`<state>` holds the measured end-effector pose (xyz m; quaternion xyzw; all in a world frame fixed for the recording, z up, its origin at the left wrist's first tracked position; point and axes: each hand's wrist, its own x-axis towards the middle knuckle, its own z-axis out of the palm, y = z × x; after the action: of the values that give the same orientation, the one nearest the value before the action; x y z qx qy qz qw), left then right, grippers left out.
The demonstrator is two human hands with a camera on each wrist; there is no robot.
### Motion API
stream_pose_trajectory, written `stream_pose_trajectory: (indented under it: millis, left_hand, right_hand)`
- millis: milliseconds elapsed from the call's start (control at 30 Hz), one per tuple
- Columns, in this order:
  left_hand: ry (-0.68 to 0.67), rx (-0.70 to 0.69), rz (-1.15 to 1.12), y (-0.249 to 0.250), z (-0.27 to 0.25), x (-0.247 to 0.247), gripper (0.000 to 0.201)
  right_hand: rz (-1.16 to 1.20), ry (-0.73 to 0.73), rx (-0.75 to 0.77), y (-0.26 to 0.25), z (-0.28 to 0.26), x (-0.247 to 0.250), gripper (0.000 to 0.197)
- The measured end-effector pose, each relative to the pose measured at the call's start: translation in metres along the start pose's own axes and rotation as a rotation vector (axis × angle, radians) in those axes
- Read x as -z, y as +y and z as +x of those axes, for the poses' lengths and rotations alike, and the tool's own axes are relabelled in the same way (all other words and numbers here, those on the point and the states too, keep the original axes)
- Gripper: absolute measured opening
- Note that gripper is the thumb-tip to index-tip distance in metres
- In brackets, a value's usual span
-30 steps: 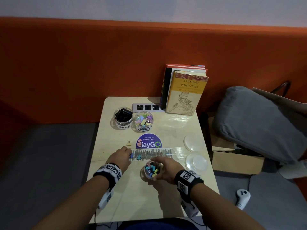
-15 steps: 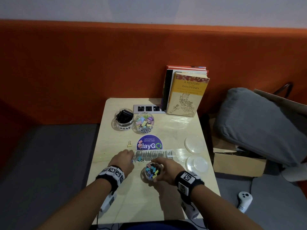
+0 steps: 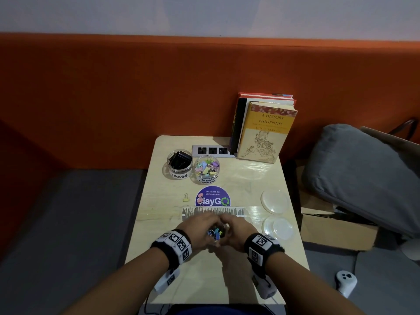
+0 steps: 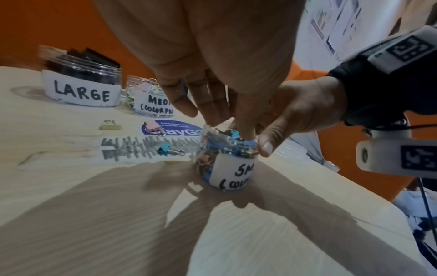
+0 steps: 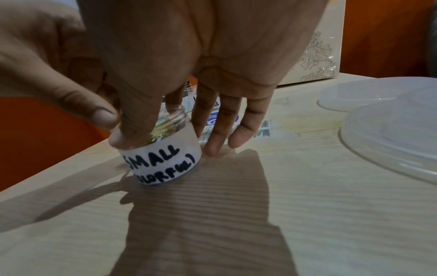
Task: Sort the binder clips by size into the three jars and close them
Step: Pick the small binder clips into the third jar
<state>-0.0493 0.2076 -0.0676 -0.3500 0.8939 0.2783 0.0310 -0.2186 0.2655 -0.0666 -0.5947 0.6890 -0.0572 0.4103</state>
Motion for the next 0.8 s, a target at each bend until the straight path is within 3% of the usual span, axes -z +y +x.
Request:
stream_pose_trajectory:
  millis: [133,300,400,500,633,733,800]
  left_hand:
    - [0.029,-0.017,0.089,-0.010,-0.004,-0.003,0.028]
    - [-0.005,-0.112,0.170,-0.012,-0.007,-0.007,0.026]
    - [0.101,0.030,0.045,-0.018,-0.005,-0.002,0.025]
    - [0.137,0.195,0.060,-0.034,0.001,0.006,0.033]
    - [-0.061,0.388,0.255,-0.061,0.013,0.018,0.068]
    - [-0.239,0.407,0.339,-0.075,0.020,0.019,0.075]
    - [-0.265,0.392,0.370,-0.080,0.022,0.015,0.076]
  right_hand:
    - [0.005,-0.007,0.011,0.000,0.000,0.000,0.071]
    - [-0.009,-0.008,0.017,0.001,0.001,-0.001,0.075]
    - [-0.012,-0.006,0.010,0.002,0.002,-0.002,0.075]
    - [-0.006,-0.009,-0.006,0.002,0.002,-0.002,0.078]
    - [-0.005,-0.004,-0.021,0.003,0.002,-0.002,0.078]
    - [0.001,-0.004,-0.031,0.003,0.000,-0.003,0.077]
    - [0.011,-0.009,-0.046,0.003,0.001,-0.003,0.078]
